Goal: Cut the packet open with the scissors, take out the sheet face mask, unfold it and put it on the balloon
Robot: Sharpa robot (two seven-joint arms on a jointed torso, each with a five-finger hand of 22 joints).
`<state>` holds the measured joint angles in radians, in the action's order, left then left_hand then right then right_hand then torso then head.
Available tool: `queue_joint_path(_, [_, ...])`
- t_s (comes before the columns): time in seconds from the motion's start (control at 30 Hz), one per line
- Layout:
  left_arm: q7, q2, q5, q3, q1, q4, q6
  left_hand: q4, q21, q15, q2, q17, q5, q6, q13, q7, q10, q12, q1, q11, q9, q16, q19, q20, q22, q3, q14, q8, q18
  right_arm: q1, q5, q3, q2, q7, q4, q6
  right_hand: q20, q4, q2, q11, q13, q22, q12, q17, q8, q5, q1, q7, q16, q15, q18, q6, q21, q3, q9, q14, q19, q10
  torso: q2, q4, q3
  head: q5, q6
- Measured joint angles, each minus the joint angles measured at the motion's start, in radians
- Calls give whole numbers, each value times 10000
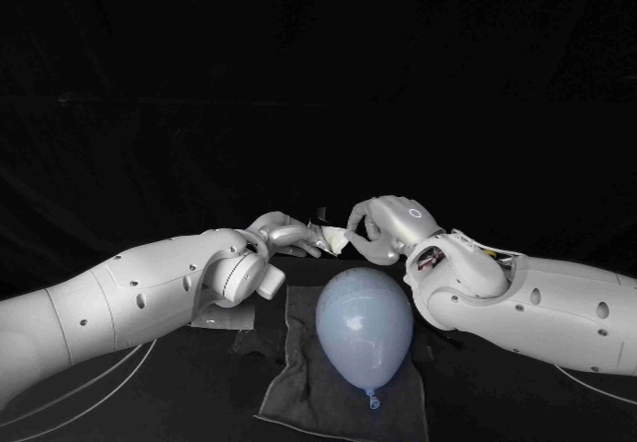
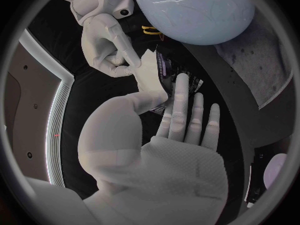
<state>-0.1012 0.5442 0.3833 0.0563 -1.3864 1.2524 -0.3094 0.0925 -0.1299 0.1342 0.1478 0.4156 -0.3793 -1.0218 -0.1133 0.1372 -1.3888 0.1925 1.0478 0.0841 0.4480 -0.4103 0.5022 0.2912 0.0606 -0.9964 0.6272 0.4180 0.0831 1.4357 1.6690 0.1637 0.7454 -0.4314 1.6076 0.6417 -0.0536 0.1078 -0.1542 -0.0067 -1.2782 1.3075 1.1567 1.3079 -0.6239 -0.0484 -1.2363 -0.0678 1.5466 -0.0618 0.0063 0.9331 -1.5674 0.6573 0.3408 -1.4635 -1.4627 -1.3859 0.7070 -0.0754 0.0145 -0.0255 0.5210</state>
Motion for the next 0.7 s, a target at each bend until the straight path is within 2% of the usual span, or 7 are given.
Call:
queue_joint_path(0.1, [-4,-3,-5,1,0,1,0,0,0,0,-1,0,4,0,0,0,0,0,1,0,0,0,0,0,0,0,0,0,0,0,8,0,-13,18,-1,36,96,-225,82,-48,-264,2,530,-6,-136,41,-262,51,125,-48,-1,50,0,175,16,-48,-24,-304,-1,0,2,0,1])
queue_joint_path(0.4, [-9,-7,-28,1,0,-44,0,0,0,0,-4,-20,16,1,-1,0,1,0,5,1,0,-18,0,0,0,1,0,0,-1,11,-360,0,168,446,191,364,108,-271,221,-75,-319,7,594,-5,-221,23,-445,76,170,-48,-1,71,1,160,17,-48,-33,-343,-2,-2,6,6,8])
queue_joint_path(0.57, [-13,-8,-54,1,0,-114,0,0,0,0,-4,-31,16,1,-9,-1,2,0,5,2,0,-44,0,0,0,1,0,0,0,87,-1393,-23,382,1376,291,656,108,-297,216,-75,-318,6,594,-3,-221,19,-471,77,168,-47,-1,71,2,135,17,-48,-32,-343,-11,-1,6,10,-14])
queue_joint_path(0.7, [-17,-8,-72,3,0,-174,1,0,0,0,-4,-31,17,1,-9,-1,2,0,5,2,0,-44,0,0,-1,2,0,0,0,174,-2725,-51,563,2490,358,879,108,-326,202,-75,-315,5,593,3,-220,19,-539,78,163,-82,-1,71,6,105,17,-12,-31,-343,-14,0,6,13,-35])
